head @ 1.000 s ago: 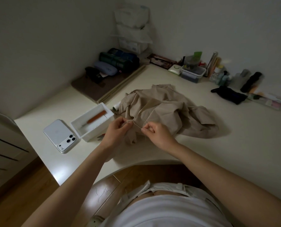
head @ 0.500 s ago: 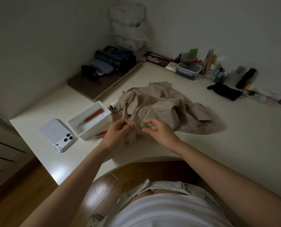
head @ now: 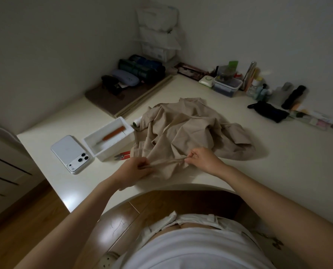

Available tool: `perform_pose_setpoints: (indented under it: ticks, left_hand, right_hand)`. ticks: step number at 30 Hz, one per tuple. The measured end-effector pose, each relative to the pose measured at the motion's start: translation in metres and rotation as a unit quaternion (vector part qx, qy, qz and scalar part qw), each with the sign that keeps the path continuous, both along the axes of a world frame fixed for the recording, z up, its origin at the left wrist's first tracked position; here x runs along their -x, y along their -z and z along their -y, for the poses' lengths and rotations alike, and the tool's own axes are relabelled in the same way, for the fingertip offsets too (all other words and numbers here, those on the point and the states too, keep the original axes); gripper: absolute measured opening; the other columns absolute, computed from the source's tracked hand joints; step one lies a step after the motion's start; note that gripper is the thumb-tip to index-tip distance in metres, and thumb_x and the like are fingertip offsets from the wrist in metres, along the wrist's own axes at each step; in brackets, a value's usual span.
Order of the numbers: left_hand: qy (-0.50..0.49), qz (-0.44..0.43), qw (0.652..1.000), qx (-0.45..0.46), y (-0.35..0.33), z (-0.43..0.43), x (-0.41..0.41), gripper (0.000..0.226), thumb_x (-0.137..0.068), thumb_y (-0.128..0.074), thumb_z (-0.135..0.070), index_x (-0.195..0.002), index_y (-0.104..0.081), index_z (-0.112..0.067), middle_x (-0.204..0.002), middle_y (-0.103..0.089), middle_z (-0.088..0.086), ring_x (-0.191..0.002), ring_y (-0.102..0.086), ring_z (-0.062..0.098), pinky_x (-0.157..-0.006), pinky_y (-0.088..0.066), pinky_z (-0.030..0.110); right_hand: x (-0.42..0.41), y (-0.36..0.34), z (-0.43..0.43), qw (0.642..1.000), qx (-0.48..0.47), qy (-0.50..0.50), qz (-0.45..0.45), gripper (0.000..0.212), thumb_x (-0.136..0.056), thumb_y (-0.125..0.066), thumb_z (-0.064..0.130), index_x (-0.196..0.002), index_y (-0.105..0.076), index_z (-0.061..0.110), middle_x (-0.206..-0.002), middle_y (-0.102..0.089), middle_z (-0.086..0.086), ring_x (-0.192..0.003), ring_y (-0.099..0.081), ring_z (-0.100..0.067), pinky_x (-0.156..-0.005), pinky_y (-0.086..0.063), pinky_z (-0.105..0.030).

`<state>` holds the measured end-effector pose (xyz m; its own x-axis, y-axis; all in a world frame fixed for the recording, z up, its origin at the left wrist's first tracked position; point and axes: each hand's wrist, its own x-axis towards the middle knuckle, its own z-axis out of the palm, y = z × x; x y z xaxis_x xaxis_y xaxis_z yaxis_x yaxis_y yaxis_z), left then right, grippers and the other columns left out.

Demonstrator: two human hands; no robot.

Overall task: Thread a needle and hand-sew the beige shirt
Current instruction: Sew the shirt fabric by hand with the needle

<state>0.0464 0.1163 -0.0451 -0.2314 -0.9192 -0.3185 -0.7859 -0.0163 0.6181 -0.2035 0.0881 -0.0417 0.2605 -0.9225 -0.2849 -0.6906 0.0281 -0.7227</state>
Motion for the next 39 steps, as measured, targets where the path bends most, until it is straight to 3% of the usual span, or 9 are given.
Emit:
perform_pose_setpoints:
  ticks: [4,7,11,20,22,26,31,36,39]
  left_hand:
    - [0.027,0.162,0.986,-0.02,0.012,0.004,-0.009,0.02,-0.096,-0.053,-0.024,-0.112,-0.062,-0.018,-0.111,-0.06,0.003,-0.095,-0.053,0.017,-0.086,-0.044,0.027]
    - [-0.062,0.207,0.97,0.107,0.009,-0.001,-0.002,0.03,-0.092,-0.055,-0.016,-0.121,-0.056,-0.02,-0.128,-0.047,0.007,-0.119,-0.039,0.027,-0.1,-0.033,0.035]
    - [-0.038,0.091,0.967,0.236,0.007,-0.008,0.02,0.02,-0.089,-0.057,-0.01,-0.107,-0.06,-0.017,-0.113,-0.049,0.003,-0.105,-0.044,0.022,-0.09,-0.04,0.031]
    - [-0.015,-0.012,0.997,0.075,0.018,0.0,0.065,0.034,-0.092,-0.058,-0.03,-0.122,-0.052,-0.015,-0.104,-0.053,-0.005,-0.095,-0.051,0.008,-0.083,-0.045,0.02]
    - [-0.04,-0.041,0.997,0.057,0.019,0.001,0.068,0.026,-0.095,-0.055,-0.025,-0.116,-0.058,-0.011,-0.1,-0.057,-0.002,-0.085,-0.052,0.005,-0.072,-0.04,0.01]
    - [-0.056,-0.082,0.994,0.041,0.019,0.0,0.068,0.014,-0.096,-0.053,-0.022,-0.091,-0.064,-0.012,-0.083,-0.059,0.0,-0.07,-0.05,0.005,-0.061,-0.038,0.012]
    - [-0.102,-0.157,0.982,0.008,0.018,-0.003,0.065,0.017,-0.094,-0.056,-0.024,-0.09,-0.065,-0.011,-0.08,-0.061,0.003,-0.073,-0.056,0.012,-0.064,-0.043,0.018]
    - [-0.126,-0.182,0.975,0.012,0.013,-0.002,0.061,0.014,-0.095,-0.054,-0.023,-0.093,-0.065,-0.014,-0.088,-0.066,0.003,-0.082,-0.061,0.013,-0.067,-0.046,0.014]
    - [-0.127,-0.19,0.973,0.024,0.008,-0.002,0.06,0.013,-0.096,-0.053,-0.023,-0.092,-0.063,-0.016,-0.086,-0.064,-0.001,-0.079,-0.059,0.007,-0.065,-0.046,0.008]
  right_hand:
    - [0.007,0.008,-0.003,1.0,-0.009,-0.008,-0.027,0.017,-0.088,-0.065,0.02,-0.083,-0.066,0.004,-0.059,-0.047,0.008,-0.056,-0.042,-0.001,-0.052,-0.029,-0.013]
    - [0.009,0.01,-0.004,1.0,-0.011,0.001,-0.023,0.018,-0.088,-0.065,0.02,-0.085,-0.067,0.002,-0.058,-0.045,0.009,-0.053,-0.04,-0.001,-0.051,-0.028,-0.013]
    - [0.009,0.009,-0.006,1.0,-0.004,0.008,-0.018,0.017,-0.089,-0.064,0.019,-0.084,-0.067,0.003,-0.057,-0.044,0.009,-0.052,-0.039,0.0,-0.051,-0.027,-0.012]
    - [0.006,0.008,-0.008,0.999,0.022,0.034,-0.003,0.015,-0.088,-0.066,0.019,-0.088,-0.069,0.004,-0.054,-0.04,0.012,-0.049,-0.036,-0.002,-0.05,-0.026,-0.014]
    - [0.007,0.008,-0.008,0.999,0.025,0.035,-0.001,0.016,-0.088,-0.066,0.019,-0.089,-0.069,0.003,-0.054,-0.039,0.011,-0.05,-0.035,-0.001,-0.05,-0.026,-0.014]
    - [0.01,0.011,-0.009,0.999,0.016,0.027,0.0,0.017,-0.088,-0.065,0.019,-0.09,-0.069,0.002,-0.058,-0.042,0.012,-0.053,-0.037,0.001,-0.052,-0.025,-0.012]
    - [0.005,0.007,-0.011,0.997,0.061,0.004,-0.051,0.026,-0.093,-0.058,0.025,-0.113,-0.055,0.009,-0.078,-0.048,0.013,-0.072,-0.046,-0.003,-0.064,-0.033,-0.017]
    - [-0.01,-0.003,-0.016,0.994,0.105,-0.011,-0.009,0.029,-0.103,-0.031,0.016,-0.125,-0.048,0.01,-0.126,-0.049,-0.006,-0.116,-0.048,-0.017,-0.092,-0.038,-0.023]
    - [-0.017,-0.006,-0.02,0.99,0.135,-0.025,0.027,0.031,-0.102,-0.032,0.011,-0.123,-0.055,0.011,-0.104,-0.055,0.006,-0.098,-0.052,-0.003,-0.086,-0.04,-0.013]
